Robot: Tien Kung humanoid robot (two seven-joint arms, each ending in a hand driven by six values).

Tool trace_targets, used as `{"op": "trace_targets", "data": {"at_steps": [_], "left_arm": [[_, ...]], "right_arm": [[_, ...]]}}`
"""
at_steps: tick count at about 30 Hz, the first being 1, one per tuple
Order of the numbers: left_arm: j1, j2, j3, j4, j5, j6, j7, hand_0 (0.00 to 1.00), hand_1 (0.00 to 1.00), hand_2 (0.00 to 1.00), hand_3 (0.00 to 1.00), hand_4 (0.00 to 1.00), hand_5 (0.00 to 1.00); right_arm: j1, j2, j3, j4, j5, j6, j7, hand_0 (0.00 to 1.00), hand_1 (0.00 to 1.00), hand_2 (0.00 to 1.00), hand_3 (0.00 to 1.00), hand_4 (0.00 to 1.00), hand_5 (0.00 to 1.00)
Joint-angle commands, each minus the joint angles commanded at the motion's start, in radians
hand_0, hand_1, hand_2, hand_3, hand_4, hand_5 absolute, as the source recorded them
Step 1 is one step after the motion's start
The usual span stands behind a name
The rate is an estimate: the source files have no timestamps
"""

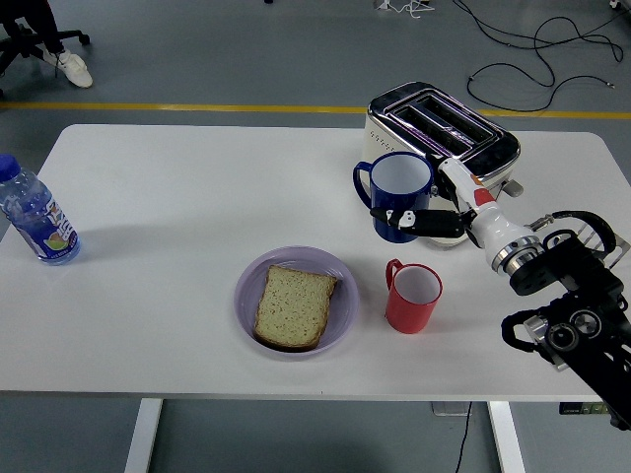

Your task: Pick up the cup,pour liquid into bread,place the cup on the desk

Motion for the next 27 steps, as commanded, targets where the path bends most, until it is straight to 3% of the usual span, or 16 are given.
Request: {"op": "trace_targets", "data": {"at_steps": [9, 13, 20, 27], "left_arm": [[0.001, 0.000, -0.007, 0.000, 0.005, -0.004, 0.003, 0.648, 0.686, 0.705, 0.590, 0.300, 0.894], [0.001, 0.000, -0.005, 0.000, 0.004, -0.006, 0.002, 0.648, 0.686, 0.705, 0.589, 0.301, 0.896], [0.002, -0.001, -0.007, 0.000, 0.005, -0.008, 0.002, 0.648, 0.686, 0.706, 0.589, 0.301, 0.897], [0.002, -0.001, -0.009, 0.000, 0.007, -0.008, 0.001, 0.648, 0.686, 0.705, 0.589, 0.301, 0.896]], "right_arm": [[0.109, 0.036, -0.123, -0.091, -0.098, -0.045, 0.013, 0.349, 0.330, 0.487, 0.532, 0.669, 0.002], [0.174, 0.030, -0.213, -0.151, -0.173, -0.059, 0.015, 0.353, 0.334, 0.485, 0.532, 0.660, 0.002], [0.270, 0.028, -0.344, -0.227, -0.165, -0.081, 0.043, 0.359, 0.334, 0.484, 0.533, 0.645, 0.002], [0.330, 0.019, -0.452, -0.267, -0.265, -0.086, 0.061, 0.377, 0.346, 0.482, 0.534, 0.637, 0.002]]}}
